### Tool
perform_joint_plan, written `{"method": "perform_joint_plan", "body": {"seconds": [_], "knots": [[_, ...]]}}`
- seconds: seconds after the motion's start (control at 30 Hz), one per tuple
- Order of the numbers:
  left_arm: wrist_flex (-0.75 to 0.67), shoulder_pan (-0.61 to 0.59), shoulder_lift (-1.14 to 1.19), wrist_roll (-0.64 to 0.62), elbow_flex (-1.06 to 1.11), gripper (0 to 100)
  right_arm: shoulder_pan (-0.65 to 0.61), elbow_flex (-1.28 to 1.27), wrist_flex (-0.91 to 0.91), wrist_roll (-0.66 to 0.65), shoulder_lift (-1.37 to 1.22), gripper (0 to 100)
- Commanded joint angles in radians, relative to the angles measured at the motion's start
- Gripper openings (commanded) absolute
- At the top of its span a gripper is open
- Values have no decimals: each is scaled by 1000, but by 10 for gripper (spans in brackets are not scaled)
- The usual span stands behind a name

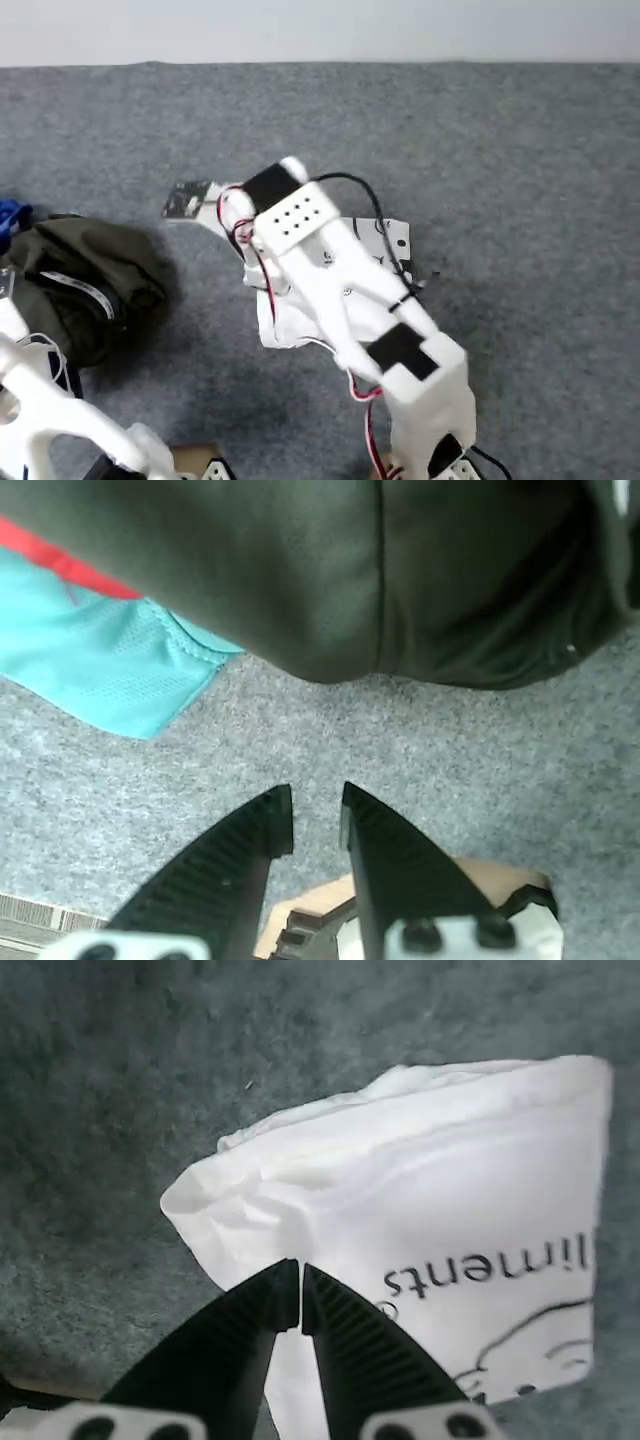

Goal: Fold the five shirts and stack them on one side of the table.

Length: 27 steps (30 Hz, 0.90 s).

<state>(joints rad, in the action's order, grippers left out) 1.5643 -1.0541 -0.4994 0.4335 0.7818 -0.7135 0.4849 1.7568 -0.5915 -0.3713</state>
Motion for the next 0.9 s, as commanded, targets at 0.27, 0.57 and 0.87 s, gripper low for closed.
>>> {"method": "perform_joint_plan", "body": {"seconds": [0.27,0.57,0.87], "knots": [[-17,3,-26,-9,-12,93,64,6,42,55,-124,13],[-17,-2,-26,-9,-12,93,-133,-104,41,87,-208,13],[-17,5,-26,-9,-10,93,-42,-31,41,84,-44,13]]}}
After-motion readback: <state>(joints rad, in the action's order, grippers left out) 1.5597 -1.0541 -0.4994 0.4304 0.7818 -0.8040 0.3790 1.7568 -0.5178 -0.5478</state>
